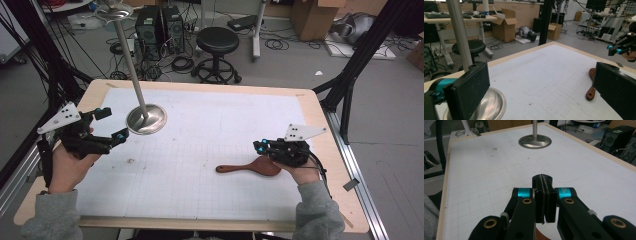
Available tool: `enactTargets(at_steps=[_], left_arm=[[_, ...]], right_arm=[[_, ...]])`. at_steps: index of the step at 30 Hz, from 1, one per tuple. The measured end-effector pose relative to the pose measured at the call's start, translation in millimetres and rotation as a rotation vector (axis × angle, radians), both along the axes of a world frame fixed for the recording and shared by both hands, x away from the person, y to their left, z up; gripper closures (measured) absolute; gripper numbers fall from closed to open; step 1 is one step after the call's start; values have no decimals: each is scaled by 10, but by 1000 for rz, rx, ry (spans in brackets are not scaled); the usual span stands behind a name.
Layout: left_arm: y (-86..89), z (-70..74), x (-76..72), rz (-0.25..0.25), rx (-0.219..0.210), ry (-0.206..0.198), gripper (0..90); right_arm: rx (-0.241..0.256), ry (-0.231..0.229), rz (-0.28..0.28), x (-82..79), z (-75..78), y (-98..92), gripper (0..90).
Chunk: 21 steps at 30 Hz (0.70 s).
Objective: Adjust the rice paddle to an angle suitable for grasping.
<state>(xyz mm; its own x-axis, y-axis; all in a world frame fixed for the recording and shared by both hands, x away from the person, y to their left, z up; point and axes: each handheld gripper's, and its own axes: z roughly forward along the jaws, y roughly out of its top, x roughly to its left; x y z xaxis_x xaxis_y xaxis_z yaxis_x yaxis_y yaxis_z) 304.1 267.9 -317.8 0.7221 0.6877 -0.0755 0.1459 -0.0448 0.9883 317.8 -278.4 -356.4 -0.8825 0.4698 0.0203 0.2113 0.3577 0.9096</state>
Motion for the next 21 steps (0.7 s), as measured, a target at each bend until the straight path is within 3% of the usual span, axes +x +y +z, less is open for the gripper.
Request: enactTargets(at_steps=[6, 10, 21], left_arm=[[9, 1, -9, 1, -1, 1, 17], [8, -7, -5, -1, -1, 5, 17], [24, -26, -11, 4, 0, 13, 17]], right_arm=[[-41, 38, 43, 36, -90, 110, 893], [-110, 85, 113, 73, -224, 269, 893], [-160, 137, 168, 145, -423, 466, 894]])
